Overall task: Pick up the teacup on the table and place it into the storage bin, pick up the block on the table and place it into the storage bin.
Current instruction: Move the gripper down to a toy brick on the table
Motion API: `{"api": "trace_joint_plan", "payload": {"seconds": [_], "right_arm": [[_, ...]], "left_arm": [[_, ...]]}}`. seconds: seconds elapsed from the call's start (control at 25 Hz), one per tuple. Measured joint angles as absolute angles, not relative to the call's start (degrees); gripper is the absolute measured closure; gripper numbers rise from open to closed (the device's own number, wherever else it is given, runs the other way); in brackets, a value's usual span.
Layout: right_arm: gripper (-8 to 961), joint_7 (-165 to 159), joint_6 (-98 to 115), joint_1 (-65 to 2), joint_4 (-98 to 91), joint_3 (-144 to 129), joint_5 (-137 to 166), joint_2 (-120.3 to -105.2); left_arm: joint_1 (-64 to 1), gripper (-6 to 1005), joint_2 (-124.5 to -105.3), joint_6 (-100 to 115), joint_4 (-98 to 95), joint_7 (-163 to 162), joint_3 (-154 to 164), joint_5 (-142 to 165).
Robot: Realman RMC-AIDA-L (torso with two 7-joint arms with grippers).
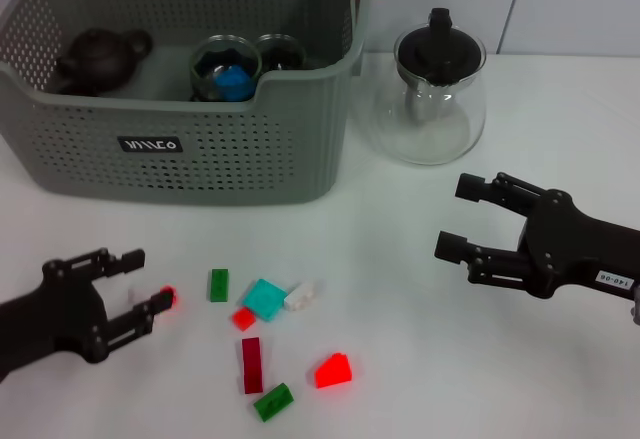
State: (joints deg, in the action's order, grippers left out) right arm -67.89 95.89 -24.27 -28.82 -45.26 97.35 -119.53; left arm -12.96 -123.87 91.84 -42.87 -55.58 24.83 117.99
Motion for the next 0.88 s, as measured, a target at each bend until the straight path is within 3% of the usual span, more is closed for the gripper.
{"api": "trace_joint_plan", "payload": {"seconds": [0.88], "right_arm": [[8,-67.94,95.98,-24.26,-28.82,-45.39,97.38,-119.53]], "left_arm": [[-12.74,419,-124.37,78.87,-33.91,-47.32,24.25,117.15]]}}
